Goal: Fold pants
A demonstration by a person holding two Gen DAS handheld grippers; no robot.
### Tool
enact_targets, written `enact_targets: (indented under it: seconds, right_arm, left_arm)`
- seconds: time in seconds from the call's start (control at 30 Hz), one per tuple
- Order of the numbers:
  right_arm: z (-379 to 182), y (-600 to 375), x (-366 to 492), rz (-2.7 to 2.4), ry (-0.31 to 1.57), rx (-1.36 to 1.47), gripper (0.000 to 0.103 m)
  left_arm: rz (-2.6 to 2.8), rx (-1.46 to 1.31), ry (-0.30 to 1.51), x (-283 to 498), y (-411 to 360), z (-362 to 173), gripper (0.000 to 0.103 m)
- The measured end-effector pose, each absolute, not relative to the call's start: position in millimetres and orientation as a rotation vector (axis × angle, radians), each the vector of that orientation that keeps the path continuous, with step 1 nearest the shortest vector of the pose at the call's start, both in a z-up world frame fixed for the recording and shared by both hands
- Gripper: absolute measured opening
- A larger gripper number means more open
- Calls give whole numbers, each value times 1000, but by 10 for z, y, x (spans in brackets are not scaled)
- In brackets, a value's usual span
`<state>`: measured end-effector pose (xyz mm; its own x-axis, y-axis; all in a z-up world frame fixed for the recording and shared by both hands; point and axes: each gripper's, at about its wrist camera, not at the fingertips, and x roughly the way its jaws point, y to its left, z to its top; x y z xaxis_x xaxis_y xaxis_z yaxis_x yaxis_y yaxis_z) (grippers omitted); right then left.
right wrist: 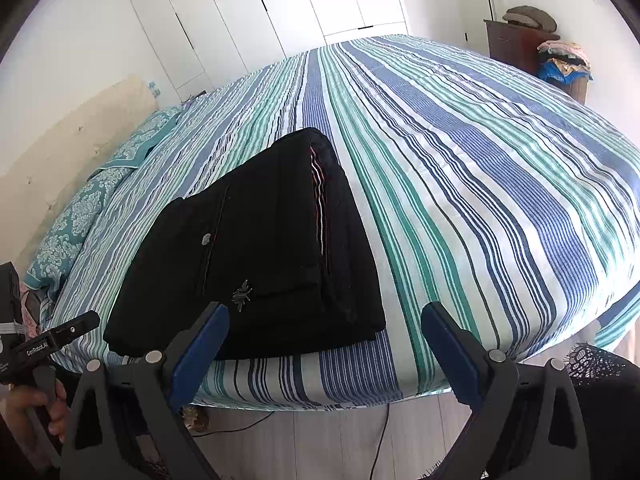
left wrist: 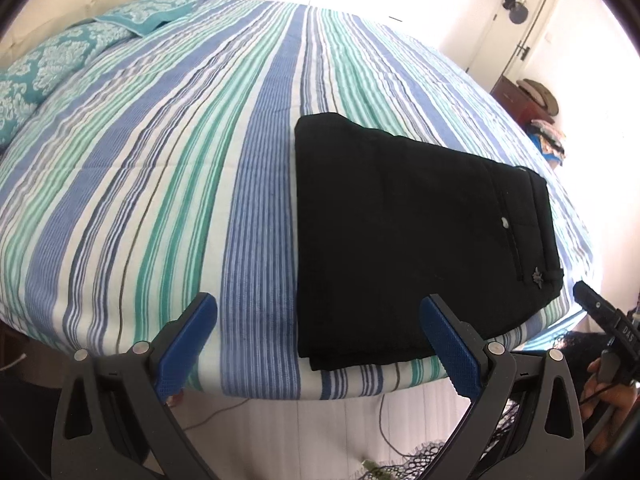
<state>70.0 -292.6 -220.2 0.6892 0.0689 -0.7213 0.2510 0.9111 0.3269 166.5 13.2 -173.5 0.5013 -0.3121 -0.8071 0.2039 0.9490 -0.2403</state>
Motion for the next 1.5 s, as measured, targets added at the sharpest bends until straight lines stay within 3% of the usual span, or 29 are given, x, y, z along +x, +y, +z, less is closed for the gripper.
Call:
enact_targets:
  seconds: [0.37,0.6,0.63,0.73,0.77,0.8,0.83,0.87,0.9,1.13,1.5]
  right_arm:
    - [-2163,-3048,972,70,810,449,96]
    - [-2587,-3212,1568,219,1021,440,97]
    - [-2702,-3262,1620,235,1055,487,102]
    - [-2759,-3299,1708,304,1051,531,103]
    - [-2765,-3257,1742,347,1079,523,102]
    - [-2755,-3201,1768,388,1095,502,92]
    - [-2748,-3141,1778,404,1111,470,86]
    - [-2741,-3108,1778,397,1122,441,71]
    - [-2732,-3123,1767,395,1121,449,52]
    - [-2506,-3097,1648,395,1042,512,37]
    - [-1772,-2492,2083,507,869,485,35]
  left_arm:
    - [-492,-157,1081,2148,148,-1837,101]
    - [-561,-107,1214,2405,-162,-2198,102]
    - [-574,-117,1203,2389,-192,-2195,102]
    - [-680,-162,1206,2333,-355,-2177,100]
    - [-664,-115,1187,2299,-412,-2155,85]
    - [-637,-64,1174,2281,-442,-2146,63]
    - [-636,-80,1165,2283,-414,-2119,55]
    - [-630,-122,1162,2297,-352,-2083,34]
    - [-631,-169,1167,2314,-292,-2050,27]
    - [-637,-194,1063,2150,-316,-1581,20]
    - [-516,-248,903,2605,337,-963,20]
